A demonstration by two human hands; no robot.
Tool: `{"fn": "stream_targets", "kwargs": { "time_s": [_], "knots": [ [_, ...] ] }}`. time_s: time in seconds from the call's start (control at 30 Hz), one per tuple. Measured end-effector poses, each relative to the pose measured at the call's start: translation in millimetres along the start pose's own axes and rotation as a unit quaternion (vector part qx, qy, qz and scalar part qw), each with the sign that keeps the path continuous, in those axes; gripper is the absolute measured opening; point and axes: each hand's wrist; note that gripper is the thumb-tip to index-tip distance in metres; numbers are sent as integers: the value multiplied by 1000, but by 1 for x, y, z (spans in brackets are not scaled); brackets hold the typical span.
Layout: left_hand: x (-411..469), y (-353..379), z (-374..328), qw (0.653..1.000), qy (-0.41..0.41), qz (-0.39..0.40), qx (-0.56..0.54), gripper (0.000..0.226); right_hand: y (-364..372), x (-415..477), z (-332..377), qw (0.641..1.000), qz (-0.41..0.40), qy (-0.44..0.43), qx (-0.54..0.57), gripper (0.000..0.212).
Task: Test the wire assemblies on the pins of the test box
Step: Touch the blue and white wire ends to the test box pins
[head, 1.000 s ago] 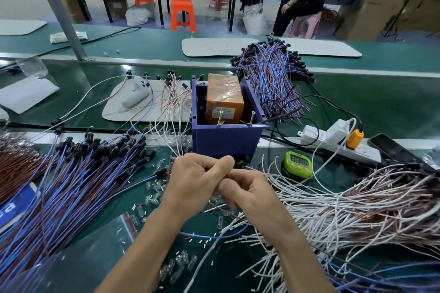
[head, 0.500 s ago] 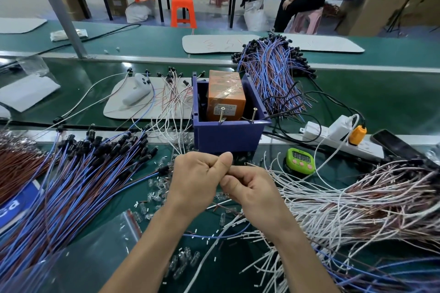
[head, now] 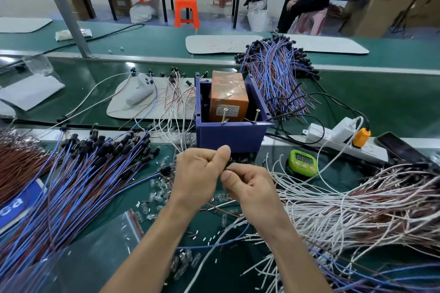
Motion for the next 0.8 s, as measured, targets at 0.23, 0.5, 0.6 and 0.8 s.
{"fn": "stream_targets", "kwargs": {
  "time_s": [0.23, 0.5, 0.6, 0.8],
  "knots": [
    [5, 7, -6, 926, -189, 197, -262, 56, 2, 1, -3, 1000, -20, -8, -1, 35],
    [16, -6, -5, 991, 3, 83, 106, 63, -1, 0, -3, 998, -48, 3, -34, 32],
    [11, 3, 0, 984, -112, 127, -46, 69, -1, -3, -3, 997, -41, -17, -63, 36],
    [7, 5, 3, 973, -136, 173, -62, 68, 0, -8, -7, 993, -57, -20, -103, 35]
  ]
}}
Point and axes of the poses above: each hand's wrist, its own x-axis towards the middle knuckle, its own y-axis out of the palm, z = x × y, and after that the axes turned 15 degrees about x, right-handed
